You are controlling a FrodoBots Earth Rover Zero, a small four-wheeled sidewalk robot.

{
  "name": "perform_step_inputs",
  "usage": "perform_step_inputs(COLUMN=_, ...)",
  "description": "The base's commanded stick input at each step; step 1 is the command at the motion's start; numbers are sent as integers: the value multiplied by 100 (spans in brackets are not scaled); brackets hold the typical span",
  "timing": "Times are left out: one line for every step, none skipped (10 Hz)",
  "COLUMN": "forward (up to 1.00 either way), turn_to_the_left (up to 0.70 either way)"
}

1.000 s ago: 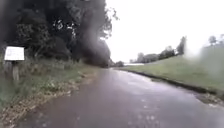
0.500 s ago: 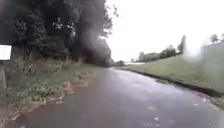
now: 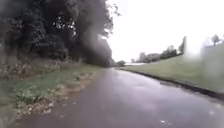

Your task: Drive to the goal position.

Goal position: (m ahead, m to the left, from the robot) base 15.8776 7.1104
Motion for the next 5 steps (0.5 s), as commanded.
perform_step_inputs(forward=70, turn_to_the_left=-14)
perform_step_inputs(forward=70, turn_to_the_left=-14)
perform_step_inputs(forward=70, turn_to_the_left=-14)
perform_step_inputs(forward=70, turn_to_the_left=-14)
perform_step_inputs(forward=70, turn_to_the_left=-14)
